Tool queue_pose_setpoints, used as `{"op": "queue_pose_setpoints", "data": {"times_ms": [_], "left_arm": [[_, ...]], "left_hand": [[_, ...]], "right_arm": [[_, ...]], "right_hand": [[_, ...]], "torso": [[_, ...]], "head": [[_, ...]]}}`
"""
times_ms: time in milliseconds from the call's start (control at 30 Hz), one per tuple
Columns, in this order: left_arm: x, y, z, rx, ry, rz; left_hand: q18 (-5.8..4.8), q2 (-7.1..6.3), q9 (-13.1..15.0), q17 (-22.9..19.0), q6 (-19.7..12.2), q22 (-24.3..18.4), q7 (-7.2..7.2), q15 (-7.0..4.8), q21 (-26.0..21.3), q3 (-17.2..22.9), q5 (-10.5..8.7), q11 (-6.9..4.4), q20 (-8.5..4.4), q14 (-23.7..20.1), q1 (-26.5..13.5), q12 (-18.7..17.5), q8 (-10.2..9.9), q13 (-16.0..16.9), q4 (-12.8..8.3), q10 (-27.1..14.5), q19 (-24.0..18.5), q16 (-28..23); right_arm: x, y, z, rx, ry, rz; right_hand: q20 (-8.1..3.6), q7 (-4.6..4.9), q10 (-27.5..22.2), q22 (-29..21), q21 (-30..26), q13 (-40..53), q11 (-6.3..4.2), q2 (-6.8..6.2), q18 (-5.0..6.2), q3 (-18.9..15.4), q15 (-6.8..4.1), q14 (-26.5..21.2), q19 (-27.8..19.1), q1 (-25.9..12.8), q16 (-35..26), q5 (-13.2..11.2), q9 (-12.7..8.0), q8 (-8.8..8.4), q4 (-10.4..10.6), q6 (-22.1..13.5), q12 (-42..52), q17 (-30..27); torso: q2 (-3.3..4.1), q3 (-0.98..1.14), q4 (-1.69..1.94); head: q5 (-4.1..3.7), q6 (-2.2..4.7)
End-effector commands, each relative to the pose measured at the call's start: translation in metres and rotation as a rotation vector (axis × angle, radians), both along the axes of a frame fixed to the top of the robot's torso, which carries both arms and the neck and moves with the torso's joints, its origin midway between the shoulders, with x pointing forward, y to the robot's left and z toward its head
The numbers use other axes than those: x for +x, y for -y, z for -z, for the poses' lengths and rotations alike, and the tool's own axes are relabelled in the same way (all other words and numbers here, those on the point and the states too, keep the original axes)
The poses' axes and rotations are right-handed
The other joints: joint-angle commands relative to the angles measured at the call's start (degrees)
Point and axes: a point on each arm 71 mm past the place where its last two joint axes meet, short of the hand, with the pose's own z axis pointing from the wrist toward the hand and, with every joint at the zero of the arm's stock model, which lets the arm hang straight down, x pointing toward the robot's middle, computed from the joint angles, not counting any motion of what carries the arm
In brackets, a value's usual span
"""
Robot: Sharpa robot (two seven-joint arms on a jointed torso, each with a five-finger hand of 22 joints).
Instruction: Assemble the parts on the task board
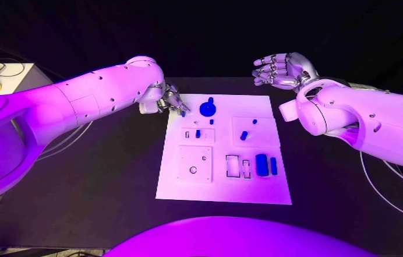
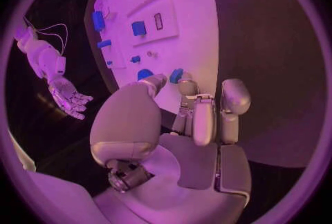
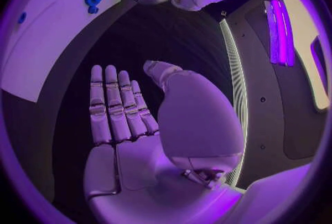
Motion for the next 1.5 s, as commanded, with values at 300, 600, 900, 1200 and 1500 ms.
{"op": "queue_pose_setpoints", "data": {"times_ms": [300, 600, 900, 1200, 1500], "left_arm": [[0.000, 0.002, 0.000, -0.032, 0.005, -0.010], [-0.001, 0.003, 0.000, -0.065, -0.010, -0.009], [-0.004, 0.000, -0.001, -0.107, -0.002, -0.034], [-0.016, -0.006, -0.006, -0.161, -0.002, -0.059], [-0.038, -0.005, -0.014, -0.178, 0.017, -0.020]], "left_hand": [[0.57, 3.42, -0.8, 3.6, 0.8, 0.1, -0.55, -0.08, -0.4, 5.3, 0.27, -0.62, 0.25, 2.6, 6.9, 0.0, 0.0, -0.6, -2.1, -0.6, -0.2, 0.1], [0.54, 2.56, 0.1, 3.8, 0.1, 0.6, -0.46, -0.12, -0.1, 17.5, -1.57, -0.61, 0.01, 2.7, 10.3, -1.0, 2.5, -2.2, -8.9, -0.5, -0.2, 0.2], [0.45, 1.07, 0.5, 4.3, 0.4, 1.5, -0.33, -0.14, 0.6, 23.5, -1.56, -0.64, -0.06, 2.9, 8.3, -1.6, 3.8, -3.5, -12.7, -0.1, 0.1, 0.5], [0.26, -0.51, 0.8, 5.4, 1.5, 2.8, -0.88, -0.67, 1.6, 28.2, -0.90, -1.23, -0.53, 3.4, 4.9, -2.3, 5.3, -5.2, -14.9, 1.1, 0.9, 1.0], [0.02, -3.10, 3.3, 6.4, 3.2, 4.3, -2.26, -1.80, 2.6, 34.1, 5.24, -2.46, -1.51, 3.9, -1.2, -0.5, 9.2, -2.4, -17.5, 3.9, 1.9, 1.4]], "right_arm": [[0.000, 0.000, -0.001, 0.010, 0.015, 0.004], [0.001, 0.000, 0.000, 0.015, 0.006, 0.005], [0.002, 0.001, 0.000, 0.020, 0.002, 0.008], [0.002, 0.003, 0.001, 0.021, -0.003, 0.011], [0.002, 0.005, 0.002, 0.020, -0.011, 0.011]], "right_hand": [[0.56, 3.46, 0.9, -1.4, -0.1, -1.3, 0.10, -0.01, 0.69, 0.3, 0.22, 0.6, 0.1, -0.7, -0.8, 2.2, -0.4, -0.44, -1.0, 0.0, -0.4, -0.9], [0.57, 3.54, 1.0, -2.1, -0.1, -2.0, 0.14, 0.02, 0.68, 0.6, 0.24, 0.9, 0.2, -1.0, -1.2, 3.4, -0.6, -0.57, -1.3, 0.0, -0.6, -1.4], [0.62, 3.63, 1.0, -2.6, -0.1, -2.5, 0.22, 0.16, 0.66, 0.6, 0.31, 0.9, 0.2, -1.6, -1.5, 4.0, -0.7, -0.66, -1.3, 0.0, -0.7, -1.7], [0.67, 3.68, 1.0, -3.0, -0.1, -2.8, 0.28, 0.24, 0.64, 0.6, 0.38, 0.9, 0.2, -1.9, -1.7, 4.5, -0.8, -0.75, -1.2, 0.0, -0.7, -2.0], [0.73, 3.74, 0.8, -3.4, -0.1, -3.0, 0.35, 0.24, 0.63, 0.6, 0.45, 0.8, 0.1, -2.2, -1.9, 4.8, -0.9, -0.84, -1.2, -0.1, -0.8, -2.2]], "torso": [[0.01, 0.00, -0.01], [-0.01, 0.04, 0.00], [-0.02, 0.06, 0.01], [-0.09, 0.12, 0.09], [-0.27, 0.19, 0.19]], "head": [[0.03, 0.01], [0.04, 0.01], [0.01, 0.01], [-0.06, 0.01], [0.11, 0.01]]}}
